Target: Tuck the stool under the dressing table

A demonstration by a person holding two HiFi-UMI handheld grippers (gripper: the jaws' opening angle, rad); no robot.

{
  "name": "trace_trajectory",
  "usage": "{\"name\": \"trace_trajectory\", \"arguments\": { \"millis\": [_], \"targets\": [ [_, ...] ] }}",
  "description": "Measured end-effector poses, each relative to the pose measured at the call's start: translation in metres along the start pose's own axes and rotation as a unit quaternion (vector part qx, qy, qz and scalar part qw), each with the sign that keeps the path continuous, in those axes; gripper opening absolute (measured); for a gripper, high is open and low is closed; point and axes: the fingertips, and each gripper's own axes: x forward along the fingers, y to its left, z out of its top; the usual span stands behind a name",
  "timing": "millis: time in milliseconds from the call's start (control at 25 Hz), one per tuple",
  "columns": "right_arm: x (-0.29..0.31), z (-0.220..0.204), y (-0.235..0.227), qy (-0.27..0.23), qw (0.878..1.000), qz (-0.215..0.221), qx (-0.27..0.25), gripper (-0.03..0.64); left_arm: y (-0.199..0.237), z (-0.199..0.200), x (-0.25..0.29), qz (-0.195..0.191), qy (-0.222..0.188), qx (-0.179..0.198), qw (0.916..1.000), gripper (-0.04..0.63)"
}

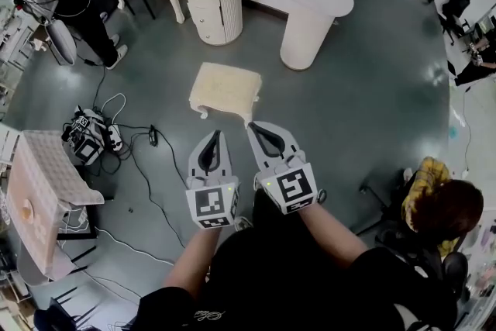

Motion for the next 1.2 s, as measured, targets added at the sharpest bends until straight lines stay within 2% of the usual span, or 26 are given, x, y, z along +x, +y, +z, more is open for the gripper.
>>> {"name": "trace_trajectory", "arguments": {
  "millis": [120, 280, 400, 720, 960, 1080, 1200],
  "targets": [
    [0.024, -0.002, -0.020, -0.003, 1.000, 0.011, -0.008, 0.006, 0.008, 0.006, 0.032, -0.001, 0.009, 0.011, 0.9999, 0.005],
    [0.058, -0.019, -0.045, 0.016, 0.999, 0.013, 0.039, 0.006, 0.018, -0.008, 0.074, -0.003, 0.044, 0.011, 0.9990, 0.005],
    [0.076, -0.029, -0.061, 0.020, 0.999, 0.021, 0.026, 0.006, 0.019, -0.014, 0.097, -0.006, 0.057, 0.013, 0.9983, 0.005],
    [0.121, -0.040, -0.099, 0.038, 0.997, 0.003, 0.071, 0.006, 0.043, -0.008, 0.150, -0.017, 0.075, 0.015, 0.9970, 0.005],
    [0.175, -0.062, -0.102, 0.066, 0.995, -0.003, 0.074, 0.006, 0.093, -0.022, 0.192, -0.025, 0.089, 0.000, 0.9957, 0.005],
    [0.213, -0.073, -0.095, 0.085, 0.993, -0.015, 0.085, 0.006, 0.121, -0.033, 0.217, -0.049, 0.103, -0.014, 0.9933, 0.005],
    [0.255, -0.077, -0.088, 0.098, 0.991, -0.025, 0.088, 0.006, 0.149, -0.042, 0.240, -0.076, 0.123, 0.000, 0.9895, 0.005]
  ]
}}
